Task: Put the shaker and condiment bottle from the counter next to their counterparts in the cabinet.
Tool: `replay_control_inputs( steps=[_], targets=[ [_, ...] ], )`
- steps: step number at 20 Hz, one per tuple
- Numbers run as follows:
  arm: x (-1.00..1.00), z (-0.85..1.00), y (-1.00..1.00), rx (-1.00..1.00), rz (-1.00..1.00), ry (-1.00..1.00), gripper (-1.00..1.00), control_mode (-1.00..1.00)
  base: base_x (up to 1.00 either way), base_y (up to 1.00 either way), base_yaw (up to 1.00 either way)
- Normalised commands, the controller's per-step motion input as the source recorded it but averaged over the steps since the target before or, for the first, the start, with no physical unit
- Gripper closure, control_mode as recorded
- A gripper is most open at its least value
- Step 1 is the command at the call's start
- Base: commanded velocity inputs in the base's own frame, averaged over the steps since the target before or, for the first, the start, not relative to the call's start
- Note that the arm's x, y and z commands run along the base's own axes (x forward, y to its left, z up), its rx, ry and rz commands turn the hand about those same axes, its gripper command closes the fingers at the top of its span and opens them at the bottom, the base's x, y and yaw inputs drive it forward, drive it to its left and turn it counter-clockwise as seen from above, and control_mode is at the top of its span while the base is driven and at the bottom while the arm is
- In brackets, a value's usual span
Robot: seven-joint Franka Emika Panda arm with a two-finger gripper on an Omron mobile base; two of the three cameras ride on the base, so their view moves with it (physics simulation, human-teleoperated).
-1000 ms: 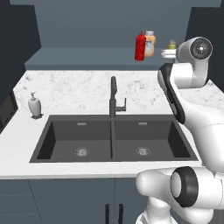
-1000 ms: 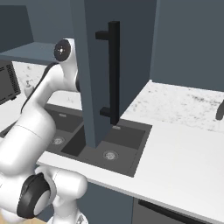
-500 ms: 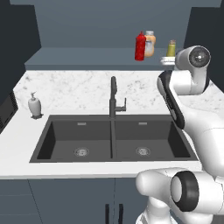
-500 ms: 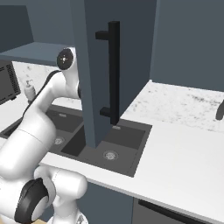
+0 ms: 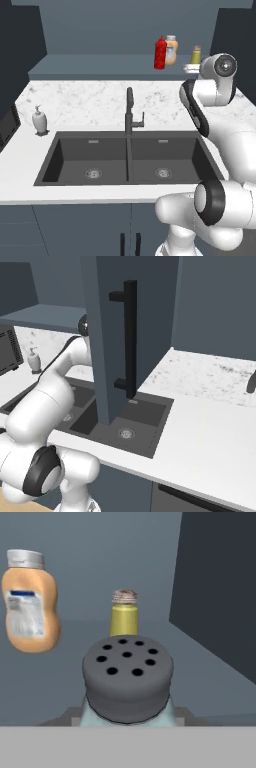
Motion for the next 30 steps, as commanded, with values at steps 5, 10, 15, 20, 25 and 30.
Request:
replay_control_inputs(
  steps=[5,10,15,20,25,30],
  targets=[
    [0.03,0.23,-0.22,0.11,0.00,0.00,1.00,-1.00,0.00,0.00,0.00],
    [0.00,0.37,-0.07,0.07,0.00,0.00,1.00,-1.00,0.00,0.00,0.00],
    [0.00,0.42,0.00,0.00,0.00,0.00,1.00,-1.00,0.00,0.00,0.00],
    [0.00,0.26,0.00,0.00,0.00,-0.02,1.00,-1.00,0.00,0.00,0.00],
    [0.00,-0.06,0.00,0.00,0.00,0.00,1.00,-1.00,0.00,0.00,0.00],
    [0.00,-0.33,0.00,-0.02,0.00,-0.01,1.00,-1.00,0.00,0.00,0.00]
  ],
)
